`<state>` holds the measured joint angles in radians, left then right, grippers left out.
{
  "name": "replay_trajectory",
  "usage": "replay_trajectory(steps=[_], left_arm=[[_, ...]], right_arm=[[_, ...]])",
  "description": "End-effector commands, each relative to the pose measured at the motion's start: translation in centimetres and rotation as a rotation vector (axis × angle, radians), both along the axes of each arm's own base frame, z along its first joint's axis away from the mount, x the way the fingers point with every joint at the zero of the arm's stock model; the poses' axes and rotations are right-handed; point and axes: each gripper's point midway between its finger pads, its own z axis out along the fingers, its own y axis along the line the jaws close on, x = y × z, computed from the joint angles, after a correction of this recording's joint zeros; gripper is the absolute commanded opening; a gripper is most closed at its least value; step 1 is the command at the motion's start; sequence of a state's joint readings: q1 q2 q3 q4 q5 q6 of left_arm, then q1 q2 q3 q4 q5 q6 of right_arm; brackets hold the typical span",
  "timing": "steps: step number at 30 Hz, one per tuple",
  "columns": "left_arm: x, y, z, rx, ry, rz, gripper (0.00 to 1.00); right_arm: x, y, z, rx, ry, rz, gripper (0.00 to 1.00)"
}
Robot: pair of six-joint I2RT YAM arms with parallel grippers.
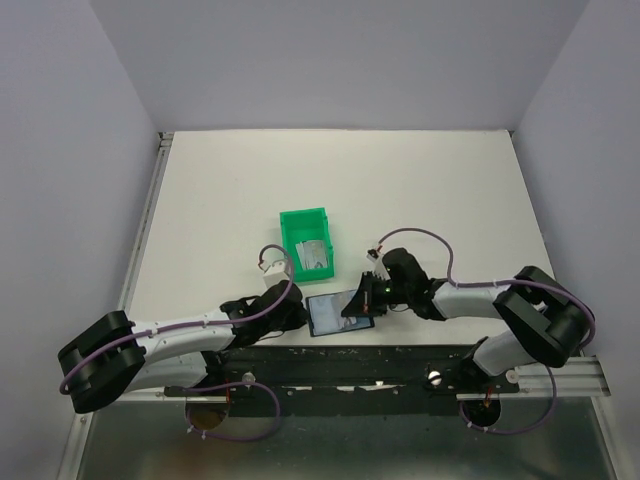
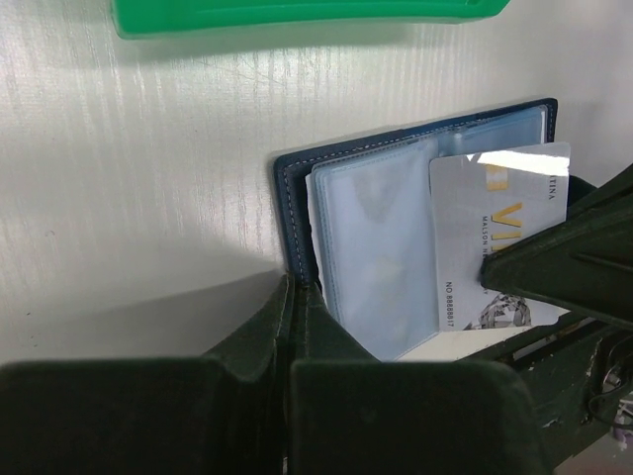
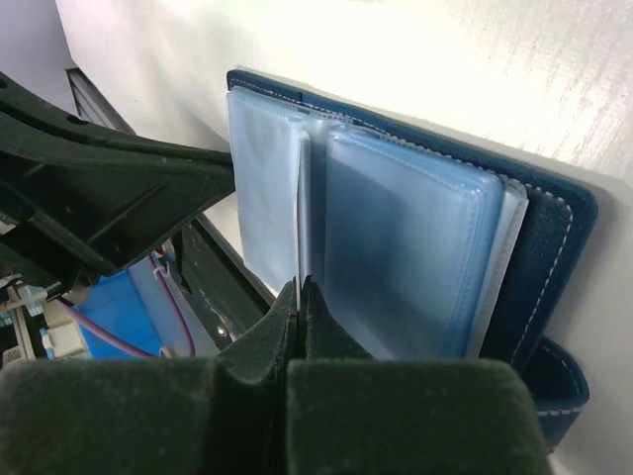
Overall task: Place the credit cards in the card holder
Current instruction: Insert the credit card into the card holder.
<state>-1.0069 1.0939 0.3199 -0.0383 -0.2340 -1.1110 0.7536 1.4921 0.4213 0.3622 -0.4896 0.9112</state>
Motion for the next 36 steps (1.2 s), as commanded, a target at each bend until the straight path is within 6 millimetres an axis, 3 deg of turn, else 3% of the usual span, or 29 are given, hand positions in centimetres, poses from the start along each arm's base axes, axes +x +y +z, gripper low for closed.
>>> replay_trajectory(steps=[1, 24, 36], left_arm=[[-0.7, 0.3, -0.8, 0.032, 0.035, -0.024, 0.00], [-0.7, -0.1, -0.8, 0.031, 0.041, -0.035, 0.00], [-0.7, -0.2, -0.9, 0.031, 0.045, -0.042, 0.00]], right_arm=[[-0.6, -1.2, -0.8, -0.073, 0.011, -0.014, 0.00], [-1.0, 0.9, -1.5, 0.030, 0.053, 0.057, 0.00], [0.9, 0.2, -2.6, -0.051, -0.024, -0.008, 0.01]])
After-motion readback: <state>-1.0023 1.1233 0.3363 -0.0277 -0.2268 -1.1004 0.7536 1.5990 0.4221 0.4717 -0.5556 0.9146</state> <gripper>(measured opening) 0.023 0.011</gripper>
